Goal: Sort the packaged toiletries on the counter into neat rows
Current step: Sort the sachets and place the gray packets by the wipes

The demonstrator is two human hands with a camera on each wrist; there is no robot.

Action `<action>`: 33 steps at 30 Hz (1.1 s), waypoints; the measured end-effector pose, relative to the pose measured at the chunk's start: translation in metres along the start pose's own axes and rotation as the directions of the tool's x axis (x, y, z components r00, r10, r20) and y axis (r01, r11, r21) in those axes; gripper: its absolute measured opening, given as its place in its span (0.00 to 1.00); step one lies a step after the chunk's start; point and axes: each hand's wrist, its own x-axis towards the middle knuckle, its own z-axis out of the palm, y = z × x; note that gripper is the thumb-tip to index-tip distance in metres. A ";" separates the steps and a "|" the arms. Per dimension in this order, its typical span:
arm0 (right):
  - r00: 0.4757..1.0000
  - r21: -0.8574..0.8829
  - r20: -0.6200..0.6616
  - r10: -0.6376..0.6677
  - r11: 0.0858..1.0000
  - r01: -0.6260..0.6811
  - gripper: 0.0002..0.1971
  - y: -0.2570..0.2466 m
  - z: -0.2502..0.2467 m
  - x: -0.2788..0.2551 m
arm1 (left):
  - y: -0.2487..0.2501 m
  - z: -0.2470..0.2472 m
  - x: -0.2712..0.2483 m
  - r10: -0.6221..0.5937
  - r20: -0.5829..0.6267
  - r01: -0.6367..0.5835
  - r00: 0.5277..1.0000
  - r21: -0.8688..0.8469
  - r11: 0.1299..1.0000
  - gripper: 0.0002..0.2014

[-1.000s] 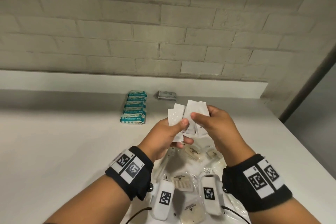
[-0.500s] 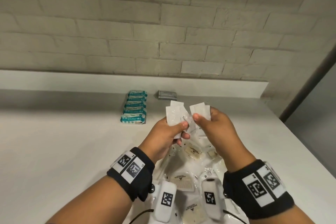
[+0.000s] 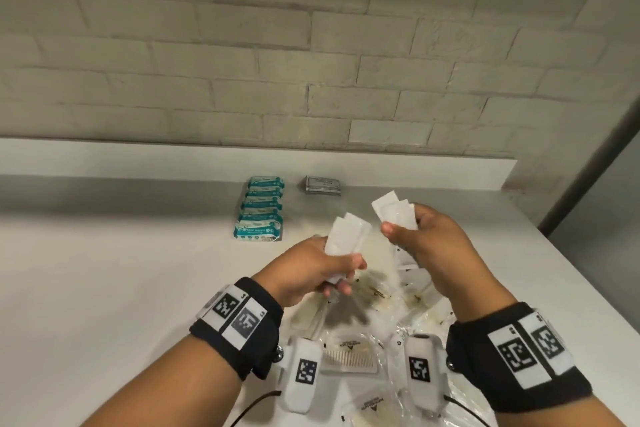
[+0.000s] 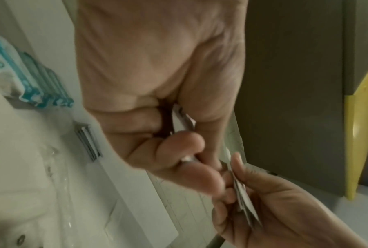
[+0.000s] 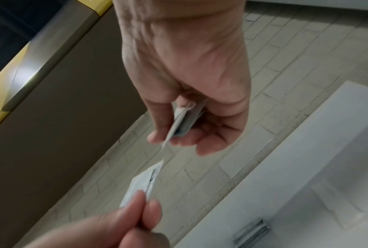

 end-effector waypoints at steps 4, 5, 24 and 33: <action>0.990 -0.012 0.109 0.094 0.996 -0.094 0.07 -0.002 0.008 0.001 | 0.006 0.005 -0.002 -0.012 0.089 0.006 0.996 0.066 0.998 0.07; 0.993 -0.012 0.064 0.096 0.995 -0.095 0.07 0.000 0.007 0.001 | 0.006 0.006 -0.001 0.002 0.026 -0.002 1.000 0.010 1.000 0.08; 0.993 -0.153 0.097 -0.063 0.985 0.077 0.06 0.000 0.009 -0.018 | 0.007 0.007 0.002 0.059 -0.333 -0.126 0.941 -0.181 0.975 0.09; 0.986 -0.151 -0.152 -0.074 0.987 0.051 0.08 0.009 0.002 -0.018 | 0.002 0.000 0.001 0.134 -0.270 -0.151 0.953 -0.041 0.988 0.14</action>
